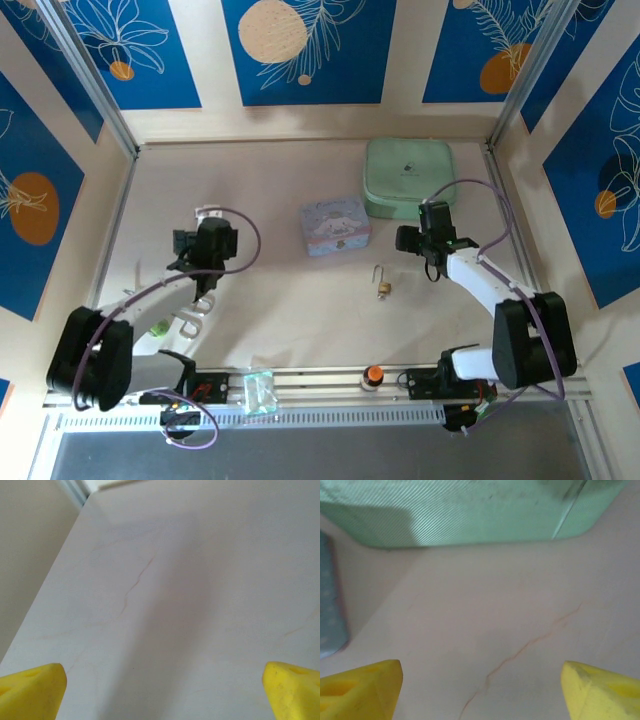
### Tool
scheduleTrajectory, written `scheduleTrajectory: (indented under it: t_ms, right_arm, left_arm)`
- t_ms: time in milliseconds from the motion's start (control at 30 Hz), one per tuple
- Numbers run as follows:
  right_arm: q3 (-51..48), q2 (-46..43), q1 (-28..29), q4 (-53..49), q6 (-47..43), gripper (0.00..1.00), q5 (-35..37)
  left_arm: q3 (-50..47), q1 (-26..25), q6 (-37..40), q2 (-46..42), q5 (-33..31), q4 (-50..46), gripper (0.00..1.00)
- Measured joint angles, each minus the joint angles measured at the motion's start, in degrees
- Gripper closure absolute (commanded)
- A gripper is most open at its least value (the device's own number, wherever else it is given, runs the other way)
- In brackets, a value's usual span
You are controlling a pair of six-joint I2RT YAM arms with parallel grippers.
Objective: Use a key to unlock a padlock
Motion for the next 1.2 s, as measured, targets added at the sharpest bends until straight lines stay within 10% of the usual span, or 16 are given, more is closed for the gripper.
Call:
scheduleTrajectory:
  t_ms: [267,533,767,800,1200]
  right_arm:
    - [-6.54,6.25,-8.41,21.11,-6.14,0.17,-1.2]
    - [-14.49,5.7,-18.51,39.5,-2.58,0.2,-17.86]
    - [-17.51,7.98,-12.15,51.3,-4.66,0.16,-19.15]
    - [-17.14,9.07,-11.02,51.3,-5.27,0.01,-18.99]
    - [-17.03,10.54,-9.6,53.57,-7.87,0.01,-17.46]
  left_arm:
    - [-7.43,12.24,4.11,6.67,8.07,18.75,0.0]
    - [-8.87,17.94,2.45,10.08,22.53,32.52,0.0]
    - [-13.42,17.79,3.67,15.8,29.49,43.74,0.0]
    - [-13.27,17.79,3.91,15.91,30.12,44.02,0.0]
    - [-12.07,17.27,4.37,15.98,31.01,44.89,0.0]
